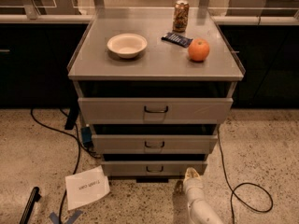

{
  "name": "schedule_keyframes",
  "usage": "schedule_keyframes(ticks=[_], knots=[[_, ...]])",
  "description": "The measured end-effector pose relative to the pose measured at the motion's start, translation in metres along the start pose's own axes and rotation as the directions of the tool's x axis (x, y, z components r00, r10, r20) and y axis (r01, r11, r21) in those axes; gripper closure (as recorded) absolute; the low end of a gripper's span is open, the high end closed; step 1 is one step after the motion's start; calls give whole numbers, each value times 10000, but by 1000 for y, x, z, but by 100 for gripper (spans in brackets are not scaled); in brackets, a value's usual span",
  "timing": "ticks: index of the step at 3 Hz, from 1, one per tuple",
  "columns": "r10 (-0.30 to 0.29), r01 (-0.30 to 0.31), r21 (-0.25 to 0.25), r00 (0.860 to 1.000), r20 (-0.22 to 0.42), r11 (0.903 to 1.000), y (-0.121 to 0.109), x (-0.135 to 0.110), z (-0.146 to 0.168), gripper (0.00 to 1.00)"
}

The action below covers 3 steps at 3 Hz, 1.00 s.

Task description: Open bottom drawer

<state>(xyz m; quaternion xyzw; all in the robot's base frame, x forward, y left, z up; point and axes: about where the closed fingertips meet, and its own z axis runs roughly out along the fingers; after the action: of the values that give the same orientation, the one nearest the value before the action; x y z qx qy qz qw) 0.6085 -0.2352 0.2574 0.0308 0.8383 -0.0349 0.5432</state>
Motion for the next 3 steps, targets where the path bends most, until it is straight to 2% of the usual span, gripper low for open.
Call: schedule_keyframes(ticks=[1, 2, 3], knots=[[-402, 400, 74, 9988, 274, 9992, -1, -7, 1, 100], [-402, 400, 73, 9988, 273, 9992, -1, -7, 1, 100], [-424, 429, -233, 9988, 228, 9988, -1, -4, 15, 100]])
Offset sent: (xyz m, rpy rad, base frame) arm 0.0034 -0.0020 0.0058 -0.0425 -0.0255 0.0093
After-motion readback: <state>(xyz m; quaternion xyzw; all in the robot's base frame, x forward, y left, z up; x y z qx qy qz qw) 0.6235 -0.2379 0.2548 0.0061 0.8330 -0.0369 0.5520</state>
